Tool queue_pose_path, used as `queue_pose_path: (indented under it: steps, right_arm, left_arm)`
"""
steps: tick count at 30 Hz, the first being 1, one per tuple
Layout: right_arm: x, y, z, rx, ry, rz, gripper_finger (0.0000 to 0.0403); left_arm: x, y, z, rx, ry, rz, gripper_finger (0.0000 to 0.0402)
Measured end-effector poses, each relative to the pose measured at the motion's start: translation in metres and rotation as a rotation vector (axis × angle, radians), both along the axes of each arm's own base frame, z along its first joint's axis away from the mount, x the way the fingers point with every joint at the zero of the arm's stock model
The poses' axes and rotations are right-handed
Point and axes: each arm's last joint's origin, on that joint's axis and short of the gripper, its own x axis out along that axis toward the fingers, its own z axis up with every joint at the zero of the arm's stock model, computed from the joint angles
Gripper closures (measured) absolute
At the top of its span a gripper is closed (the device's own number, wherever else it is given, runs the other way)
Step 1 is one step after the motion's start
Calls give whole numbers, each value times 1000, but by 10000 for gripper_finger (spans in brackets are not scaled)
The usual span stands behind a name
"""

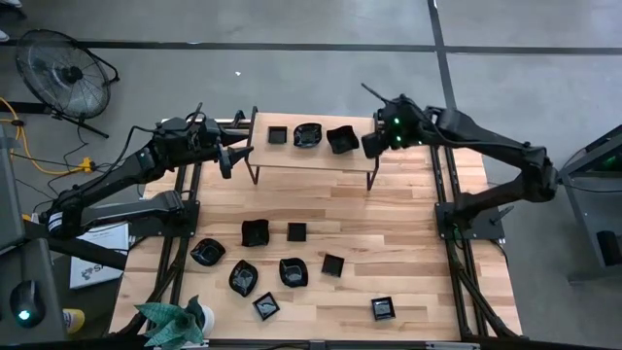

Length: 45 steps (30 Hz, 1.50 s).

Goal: Pick & Place Mini shaped plates
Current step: Stack the square-shaped plate on the square-shaped plate

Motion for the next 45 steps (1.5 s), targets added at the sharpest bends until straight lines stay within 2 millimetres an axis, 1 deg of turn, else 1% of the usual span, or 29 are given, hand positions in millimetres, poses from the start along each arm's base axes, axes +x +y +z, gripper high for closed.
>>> queue_pose_path:
  steps: [3,8,16,22,26,28,30,33,35,39,45]
  right_arm:
    - [-1,16,1,13,31,59,285]
    - [2,46,-2,29,86,181,285]
    - [7,94,-4,9,128,408,284]
    - [4,133,-5,-9,142,616,284]
    - [-1,162,-9,-11,159,736,284]
    - [-5,177,-18,4,183,772,284]
    - [-10,193,-32,32,204,791,284]
    - [-19,215,-56,109,226,755,284]
    - [-26,228,-71,184,223,686,284]
    - [-42,250,-100,349,208,478,284]
    - [-61,274,-136,555,133,303,284]
  left_arm:
    - [0,0,-1,-3,5,0,172]
    - [0,0,-2,-29,12,3,172]
    - [0,0,-2,-44,5,-2,172]
    - [0,-2,-2,-123,-26,-30,172]
    - [1,-3,-2,-220,-58,-67,172]
    - [1,-4,-2,-279,-76,-80,172]
    - [1,-4,-2,-333,-86,-86,172]
    - [1,-5,-4,-412,-89,-80,172]
    - [1,-6,-6,-455,-81,-77,172]
    - [5,-14,-7,-477,-71,-94,172]
    - [11,-28,-7,-475,-62,-93,172]
